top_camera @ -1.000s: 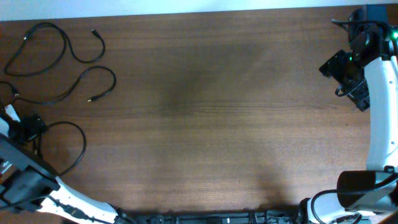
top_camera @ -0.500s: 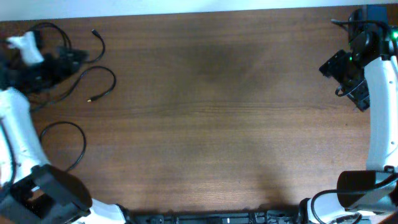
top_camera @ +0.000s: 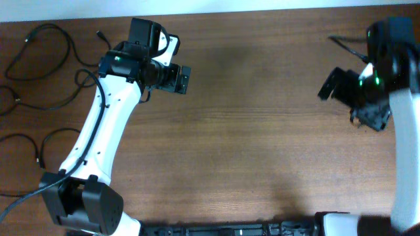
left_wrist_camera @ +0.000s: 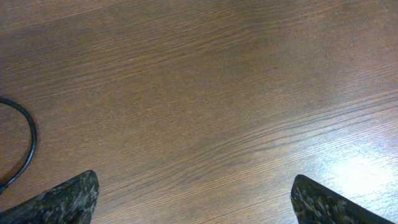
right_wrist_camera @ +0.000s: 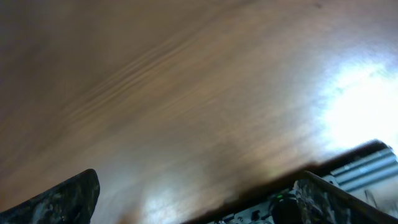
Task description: Untangle cables
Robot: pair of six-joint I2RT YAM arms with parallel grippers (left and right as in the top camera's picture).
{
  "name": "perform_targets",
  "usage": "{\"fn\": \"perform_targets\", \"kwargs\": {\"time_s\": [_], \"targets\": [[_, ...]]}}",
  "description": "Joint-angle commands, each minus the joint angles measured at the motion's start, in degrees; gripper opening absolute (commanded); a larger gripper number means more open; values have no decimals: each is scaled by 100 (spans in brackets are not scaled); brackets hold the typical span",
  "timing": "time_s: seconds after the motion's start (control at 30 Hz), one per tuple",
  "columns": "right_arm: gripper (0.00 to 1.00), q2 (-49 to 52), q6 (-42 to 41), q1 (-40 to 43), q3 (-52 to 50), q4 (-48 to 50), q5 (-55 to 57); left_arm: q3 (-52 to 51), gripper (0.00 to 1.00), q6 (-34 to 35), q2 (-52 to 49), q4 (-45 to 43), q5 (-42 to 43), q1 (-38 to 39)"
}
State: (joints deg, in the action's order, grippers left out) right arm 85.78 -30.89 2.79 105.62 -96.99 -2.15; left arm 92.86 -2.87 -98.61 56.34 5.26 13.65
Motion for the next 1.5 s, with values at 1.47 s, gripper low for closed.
{"fn": "perform_targets", "kwargs": {"time_s": [1.47], "targets": [[98, -3571, 63, -1329, -3115, 999, 437, -3971, 99, -157, 5198, -1471, -61, 730]]}}
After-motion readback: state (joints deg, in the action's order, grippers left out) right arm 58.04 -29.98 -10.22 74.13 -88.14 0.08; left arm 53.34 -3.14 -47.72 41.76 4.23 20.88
